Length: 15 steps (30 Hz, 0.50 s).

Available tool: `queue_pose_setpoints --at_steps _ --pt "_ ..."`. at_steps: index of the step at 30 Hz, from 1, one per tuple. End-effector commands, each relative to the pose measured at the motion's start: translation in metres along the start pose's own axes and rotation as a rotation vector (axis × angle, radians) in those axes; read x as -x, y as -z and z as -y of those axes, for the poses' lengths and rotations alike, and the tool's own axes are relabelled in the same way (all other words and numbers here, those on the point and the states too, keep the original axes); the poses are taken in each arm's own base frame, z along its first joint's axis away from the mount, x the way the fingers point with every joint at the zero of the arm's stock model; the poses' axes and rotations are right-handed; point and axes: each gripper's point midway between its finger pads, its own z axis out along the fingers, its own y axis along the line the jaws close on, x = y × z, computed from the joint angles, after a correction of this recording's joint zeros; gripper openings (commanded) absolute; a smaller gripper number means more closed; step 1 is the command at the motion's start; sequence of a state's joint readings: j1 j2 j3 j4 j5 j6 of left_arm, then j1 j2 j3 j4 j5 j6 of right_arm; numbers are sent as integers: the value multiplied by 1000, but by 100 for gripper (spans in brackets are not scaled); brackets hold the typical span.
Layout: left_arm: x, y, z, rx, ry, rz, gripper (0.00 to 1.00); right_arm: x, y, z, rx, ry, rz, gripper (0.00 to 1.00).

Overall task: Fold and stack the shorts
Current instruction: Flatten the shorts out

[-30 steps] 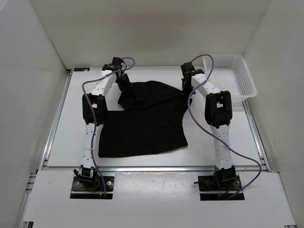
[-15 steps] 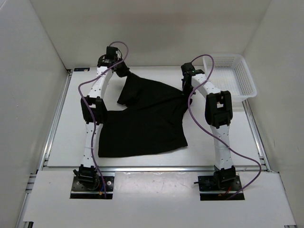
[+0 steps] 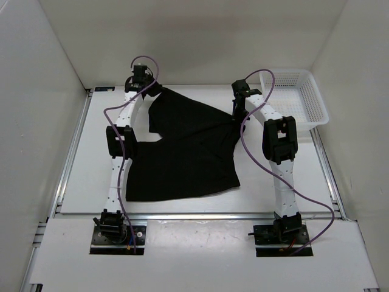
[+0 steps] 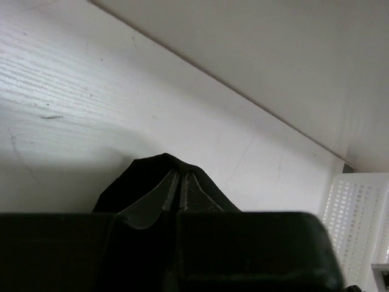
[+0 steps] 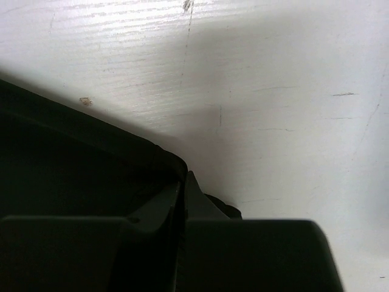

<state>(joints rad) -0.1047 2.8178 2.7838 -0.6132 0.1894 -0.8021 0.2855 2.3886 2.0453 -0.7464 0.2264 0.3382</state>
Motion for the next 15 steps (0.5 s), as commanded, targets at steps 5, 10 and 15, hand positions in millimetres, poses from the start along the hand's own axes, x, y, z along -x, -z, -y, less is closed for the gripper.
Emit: queue_pose_setpoints --at_steps 5,10,15 --pt "60 53 50 -110 -109 131 99 28 16 2 -4 -25 92 12" --pt "70 104 43 -44 -188 130 99 39 33 -3 29 -31 124 45" --pt "63 164 20 31 -159 94 80 52 66 -8 79 -39 173 57"
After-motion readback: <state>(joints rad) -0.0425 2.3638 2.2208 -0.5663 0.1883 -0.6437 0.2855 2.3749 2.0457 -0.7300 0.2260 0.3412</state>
